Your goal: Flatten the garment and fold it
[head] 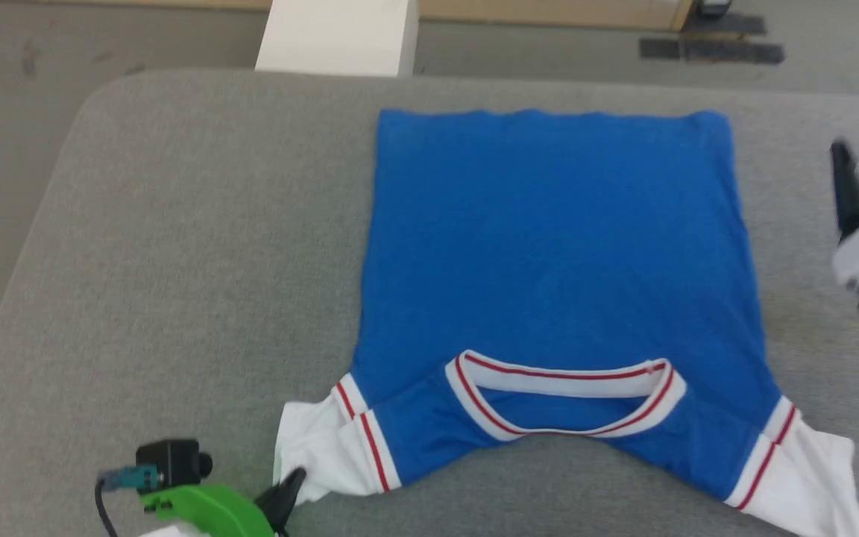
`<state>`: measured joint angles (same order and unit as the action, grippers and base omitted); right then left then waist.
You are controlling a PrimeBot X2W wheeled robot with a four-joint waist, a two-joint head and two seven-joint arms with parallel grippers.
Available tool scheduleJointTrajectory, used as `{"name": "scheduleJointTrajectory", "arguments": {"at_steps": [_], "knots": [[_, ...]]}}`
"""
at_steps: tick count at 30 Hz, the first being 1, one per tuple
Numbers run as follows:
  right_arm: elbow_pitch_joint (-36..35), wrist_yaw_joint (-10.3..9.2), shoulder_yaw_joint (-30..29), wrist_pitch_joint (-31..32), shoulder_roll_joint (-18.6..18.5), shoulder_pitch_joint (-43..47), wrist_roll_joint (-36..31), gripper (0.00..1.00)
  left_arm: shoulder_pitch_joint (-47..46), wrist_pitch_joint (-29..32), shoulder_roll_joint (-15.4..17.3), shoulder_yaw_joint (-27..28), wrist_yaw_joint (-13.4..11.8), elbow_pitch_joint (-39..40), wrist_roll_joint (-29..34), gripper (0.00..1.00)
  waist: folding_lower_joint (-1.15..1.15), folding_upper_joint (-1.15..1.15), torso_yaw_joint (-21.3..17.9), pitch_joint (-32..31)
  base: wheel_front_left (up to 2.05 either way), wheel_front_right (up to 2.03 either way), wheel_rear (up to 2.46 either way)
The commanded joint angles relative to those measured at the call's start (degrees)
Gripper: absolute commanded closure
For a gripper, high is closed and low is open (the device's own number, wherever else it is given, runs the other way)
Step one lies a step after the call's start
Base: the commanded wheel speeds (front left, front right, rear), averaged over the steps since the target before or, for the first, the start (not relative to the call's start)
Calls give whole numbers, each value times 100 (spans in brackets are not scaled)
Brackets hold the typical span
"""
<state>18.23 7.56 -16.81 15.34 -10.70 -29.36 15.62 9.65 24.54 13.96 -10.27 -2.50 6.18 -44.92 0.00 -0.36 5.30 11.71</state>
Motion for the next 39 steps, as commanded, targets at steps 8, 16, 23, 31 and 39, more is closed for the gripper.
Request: {"name": "scheduleJointTrajectory", "arguments": {"at_steps": [8,16,23,31,39], "knots": [[1126,-8,-304,732,-435,-1775,-356,0,-439,-158,-97,-128,123,430,103,100,0,36,824,1201,0,0,0],[1517,-8,-538,1984,-648,-2749,-1188,0,-691,-378,-192,-233,263,714,183,100,0,36,1204,1817,0,0,0],[1308,-8,-755,3364,-644,-3004,-2163,0,-846,-485,-266,-337,297,815,272,100,0,36,1350,2152,0,0,0],[690,-8,-1000,4273,-502,-2826,-2459,72,-853,-550,-284,-353,284,756,279,100,0,36,1388,2285,0,0,0],[112,-8,-529,3506,-712,-2328,-2170,100,-856,-573,-278,-352,269,671,266,100,0,36,1349,2173,0,0,0]]}}
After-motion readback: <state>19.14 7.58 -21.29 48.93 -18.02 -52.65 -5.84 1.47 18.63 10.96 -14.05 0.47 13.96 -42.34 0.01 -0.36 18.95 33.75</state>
